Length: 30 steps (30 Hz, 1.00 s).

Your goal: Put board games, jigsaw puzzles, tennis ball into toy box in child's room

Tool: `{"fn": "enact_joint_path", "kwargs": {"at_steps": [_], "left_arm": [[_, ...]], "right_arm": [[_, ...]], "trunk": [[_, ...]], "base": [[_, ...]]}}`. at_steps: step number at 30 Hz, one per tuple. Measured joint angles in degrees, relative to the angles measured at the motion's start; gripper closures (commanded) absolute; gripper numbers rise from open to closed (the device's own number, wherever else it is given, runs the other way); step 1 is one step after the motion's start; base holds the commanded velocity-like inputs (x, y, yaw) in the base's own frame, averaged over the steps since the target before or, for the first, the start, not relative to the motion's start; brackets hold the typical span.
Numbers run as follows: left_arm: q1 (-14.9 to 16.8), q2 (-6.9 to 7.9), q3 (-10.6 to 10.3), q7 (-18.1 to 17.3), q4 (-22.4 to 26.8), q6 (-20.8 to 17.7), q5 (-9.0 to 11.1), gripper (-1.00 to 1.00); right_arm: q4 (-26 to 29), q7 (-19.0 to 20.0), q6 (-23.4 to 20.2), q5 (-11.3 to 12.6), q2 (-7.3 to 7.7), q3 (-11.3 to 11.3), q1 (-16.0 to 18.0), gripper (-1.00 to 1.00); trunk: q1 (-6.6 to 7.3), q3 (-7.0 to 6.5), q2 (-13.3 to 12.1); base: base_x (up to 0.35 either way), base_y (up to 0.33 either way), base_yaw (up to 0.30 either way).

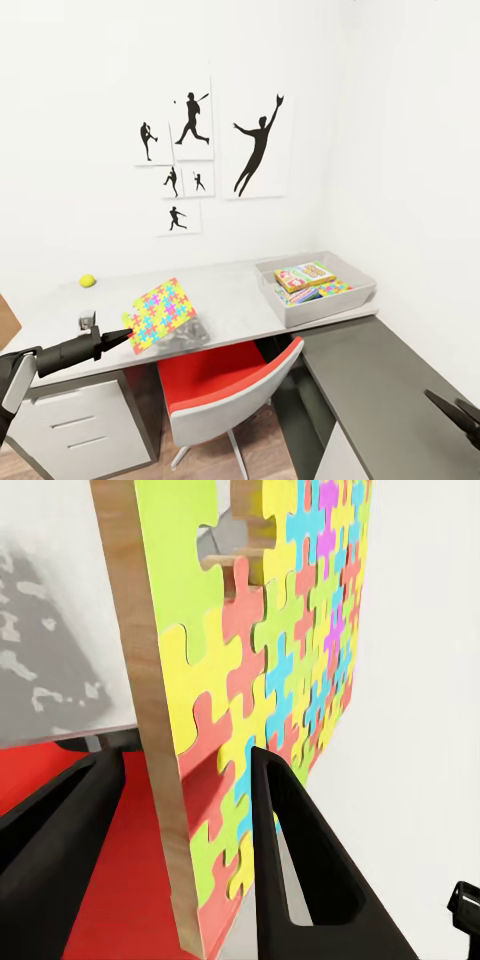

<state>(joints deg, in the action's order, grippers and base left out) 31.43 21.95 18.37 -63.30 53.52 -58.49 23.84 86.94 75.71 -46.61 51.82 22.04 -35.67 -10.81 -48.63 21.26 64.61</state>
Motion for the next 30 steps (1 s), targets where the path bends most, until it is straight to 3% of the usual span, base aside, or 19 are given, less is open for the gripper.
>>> {"fn": "enact_joint_path", "kwargs": {"at_steps": [9,20,30], "left_arm": [[0.0,0.3,0.0,-0.1,0.0,0.0,0.0,1.0],[0.0,0.37,0.0,-3.1,0.0,0.0,-0.1,1.0],[0.0,0.9,0.0,-3.2,0.0,0.0,-0.1,1.0]], "right_arm": [[-0.6,0.8,0.3,-0.1,-0.07,0.0,-0.1,-1.0],[-0.5,0.7,0.4,-0.9,-0.17,0.1,-0.2,-1.0],[-0.4,0.8,0.4,-0.9,-1.88,-0.1,-0.2,-1.0]], "trunk": [[1.98,-1.98,-3.6],[4.39,-3.99,-8.0],[6.58,-6.2,-12.1]], "base": [[0.0,0.0,-0.033],[-0.011,0.005,-0.013],[-0.181,0.154,-0.201]]}}
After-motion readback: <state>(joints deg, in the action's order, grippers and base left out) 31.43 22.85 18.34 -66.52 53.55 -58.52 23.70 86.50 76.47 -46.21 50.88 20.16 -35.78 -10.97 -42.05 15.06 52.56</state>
